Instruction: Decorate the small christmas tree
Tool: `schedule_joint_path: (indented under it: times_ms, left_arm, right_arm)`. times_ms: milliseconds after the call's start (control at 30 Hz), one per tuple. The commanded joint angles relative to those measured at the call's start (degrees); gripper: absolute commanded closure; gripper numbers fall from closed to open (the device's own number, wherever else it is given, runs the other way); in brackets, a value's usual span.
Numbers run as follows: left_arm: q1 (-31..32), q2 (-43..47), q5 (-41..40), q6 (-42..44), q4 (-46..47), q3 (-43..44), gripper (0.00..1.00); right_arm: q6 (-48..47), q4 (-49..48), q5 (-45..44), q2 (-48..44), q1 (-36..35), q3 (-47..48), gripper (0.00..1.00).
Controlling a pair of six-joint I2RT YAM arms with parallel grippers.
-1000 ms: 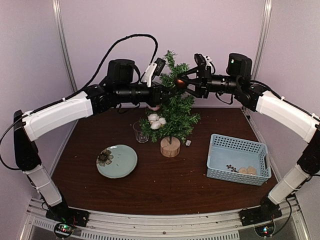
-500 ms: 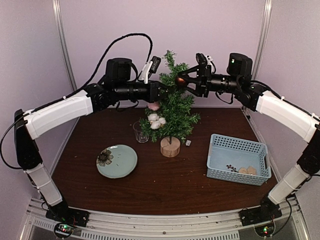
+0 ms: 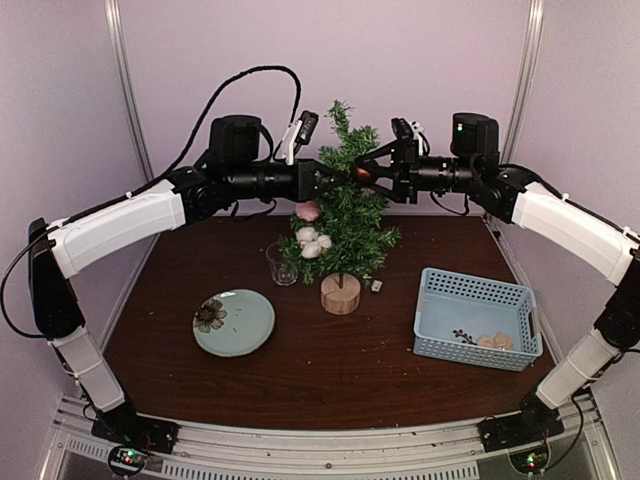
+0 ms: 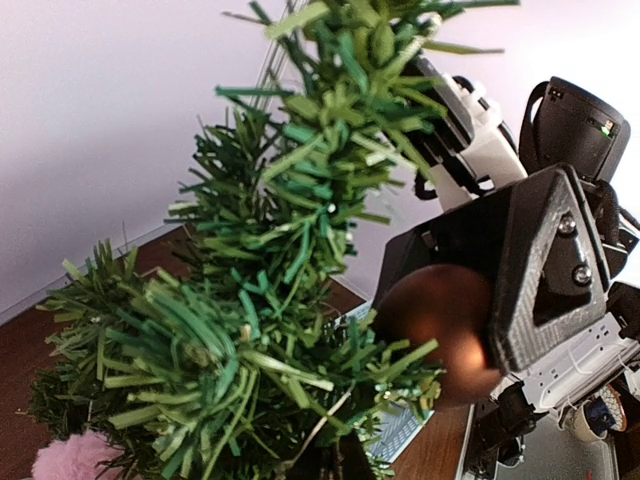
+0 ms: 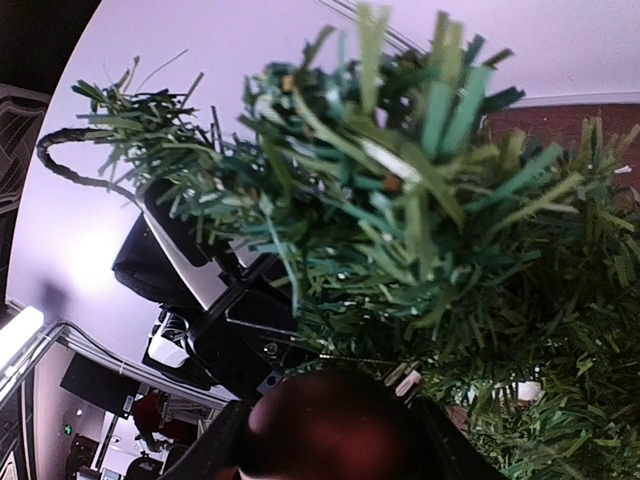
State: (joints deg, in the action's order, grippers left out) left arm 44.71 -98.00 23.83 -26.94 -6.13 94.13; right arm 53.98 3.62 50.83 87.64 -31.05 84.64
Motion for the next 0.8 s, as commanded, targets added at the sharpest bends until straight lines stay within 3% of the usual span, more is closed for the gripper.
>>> schedule_joint_path:
  times_ms: [0, 233, 633, 767]
  left_arm:
    - [-0.24, -0.47, 0.74, 0.13, 1.66, 0.48, 1.00]
    - [-0.25, -0.62, 0.64, 0.40, 2.01, 0.61, 1.00]
    - [-0.26, -0.97, 2.80, 1.58, 1.69, 1.59, 1.00]
    - [-0.26, -0.67, 2.81, 1.63, 1.71, 1.25, 0.93]
  right_arm:
    - [-2.00, 1.41, -2.36, -2.44, 0.55, -2.56, 0.76]
    - [-2.47, -0.26, -2.23, -3.26, 0.55, -5.68, 0.76]
    - [-2.78, -2.52, -1.66, -4.34, 0.54, -5.85, 0.61]
    - [-3.18, -1.67, -2.08, -4.40, 0.46, -6.02, 0.57]
